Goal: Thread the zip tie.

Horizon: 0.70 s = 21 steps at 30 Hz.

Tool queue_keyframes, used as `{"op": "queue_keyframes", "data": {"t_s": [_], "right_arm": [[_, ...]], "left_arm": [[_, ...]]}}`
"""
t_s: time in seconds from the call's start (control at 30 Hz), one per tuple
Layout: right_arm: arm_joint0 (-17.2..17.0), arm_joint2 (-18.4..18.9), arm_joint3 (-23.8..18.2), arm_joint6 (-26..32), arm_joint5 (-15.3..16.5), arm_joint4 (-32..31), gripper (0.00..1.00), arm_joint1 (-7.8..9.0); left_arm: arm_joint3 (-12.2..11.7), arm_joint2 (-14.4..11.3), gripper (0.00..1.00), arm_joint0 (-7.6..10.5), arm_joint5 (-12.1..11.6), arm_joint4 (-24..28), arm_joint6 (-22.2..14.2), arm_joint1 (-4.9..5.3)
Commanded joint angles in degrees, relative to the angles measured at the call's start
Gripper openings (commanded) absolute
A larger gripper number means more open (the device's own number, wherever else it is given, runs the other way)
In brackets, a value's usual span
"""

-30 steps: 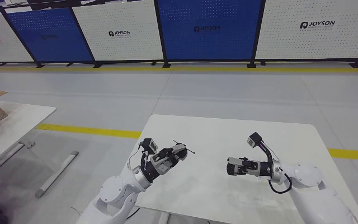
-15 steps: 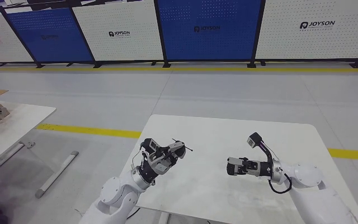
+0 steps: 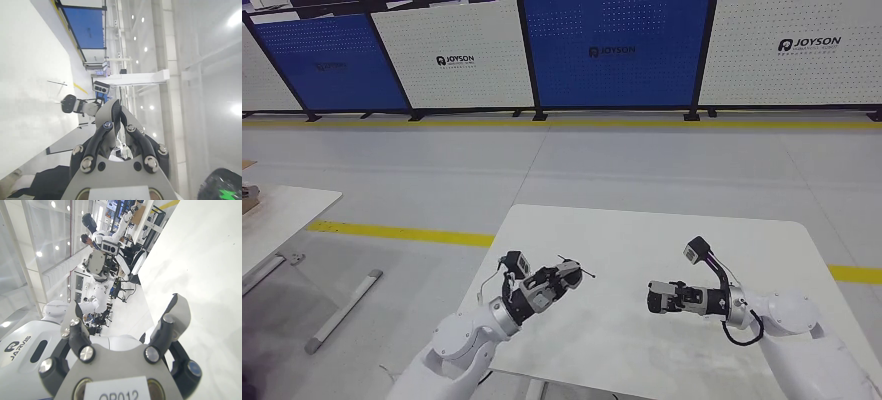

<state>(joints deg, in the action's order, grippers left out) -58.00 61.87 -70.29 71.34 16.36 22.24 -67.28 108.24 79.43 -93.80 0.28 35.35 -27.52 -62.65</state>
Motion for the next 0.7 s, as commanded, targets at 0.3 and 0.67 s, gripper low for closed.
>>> {"op": "queue_keyframes", "data": {"t_s": [0.3, 0.67], "right_arm": [[0.0, 0.0, 0.0, 0.0, 0.0, 0.0, 1.00, 0.00], [0.0, 0.0, 0.0, 0.0, 0.0, 0.0, 1.00, 0.00]], "left_arm": [[-7.5, -8.8, 0.00, 4.13, 4.5, -16.9, 5.8, -0.43], [-7.6, -9.0, 0.00, 4.27, 4.6, -17.2, 6.2, -0.47]]}}
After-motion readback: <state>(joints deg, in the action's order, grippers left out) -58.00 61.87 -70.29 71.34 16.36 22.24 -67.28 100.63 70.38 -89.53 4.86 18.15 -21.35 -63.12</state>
